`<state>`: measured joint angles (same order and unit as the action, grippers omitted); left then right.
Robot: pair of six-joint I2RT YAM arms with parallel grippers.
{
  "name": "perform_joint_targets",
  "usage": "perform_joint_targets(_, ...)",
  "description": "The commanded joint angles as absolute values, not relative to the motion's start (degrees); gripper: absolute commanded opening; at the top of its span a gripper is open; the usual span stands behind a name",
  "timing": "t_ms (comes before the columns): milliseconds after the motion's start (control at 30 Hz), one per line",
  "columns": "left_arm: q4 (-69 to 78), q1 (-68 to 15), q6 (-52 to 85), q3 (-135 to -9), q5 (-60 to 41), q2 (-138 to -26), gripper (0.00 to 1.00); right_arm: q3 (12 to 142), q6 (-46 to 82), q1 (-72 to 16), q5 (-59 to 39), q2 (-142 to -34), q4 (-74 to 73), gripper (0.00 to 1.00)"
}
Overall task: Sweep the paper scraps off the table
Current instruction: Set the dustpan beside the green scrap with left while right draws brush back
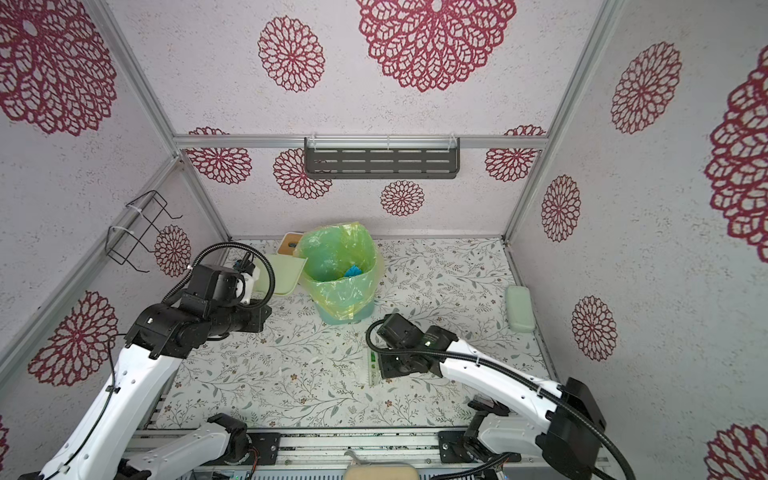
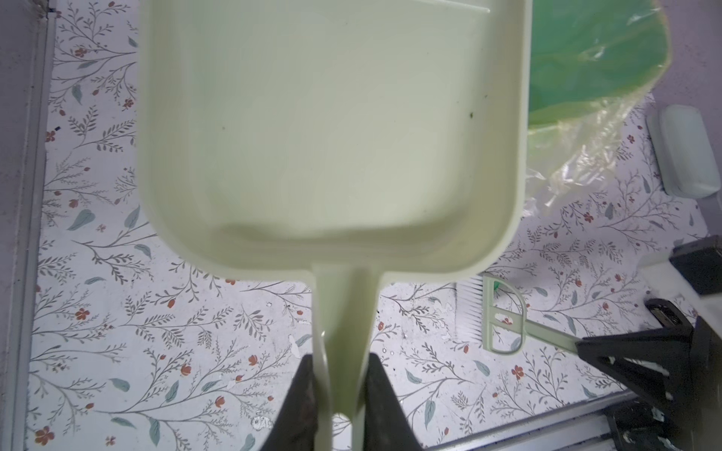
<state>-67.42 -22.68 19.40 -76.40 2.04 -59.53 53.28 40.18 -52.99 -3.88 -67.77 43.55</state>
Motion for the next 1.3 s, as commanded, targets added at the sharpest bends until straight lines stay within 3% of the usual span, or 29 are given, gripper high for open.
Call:
perform_joint_targets(0,-69.63,-27.01,21.47,-76.03,3.51,-58.7,0.11,52.46,40.61,-49.86,-1.17,-63.85,52.29,0.0)
perform_joint_targets(333,-73.35,-43.53,24.56,-73.32,0.48,-62.09,0.11,59.51,37.86,-45.58,-1.72,-60.24,59.33,0.0)
perform_joint_targets(700,-68.7,-61.98,27.78,-70.93,-0.08,-72.82,0.1,68.78,30.89,-39.94,4.07,-60.96,68.82,0.0)
perform_joint_targets(1267,-62.39,-64.8,21.0,-66.61,3.24,-87.09,0.09,77.16,17.67,-38.43,13.7,-77.01,69.96,0.0)
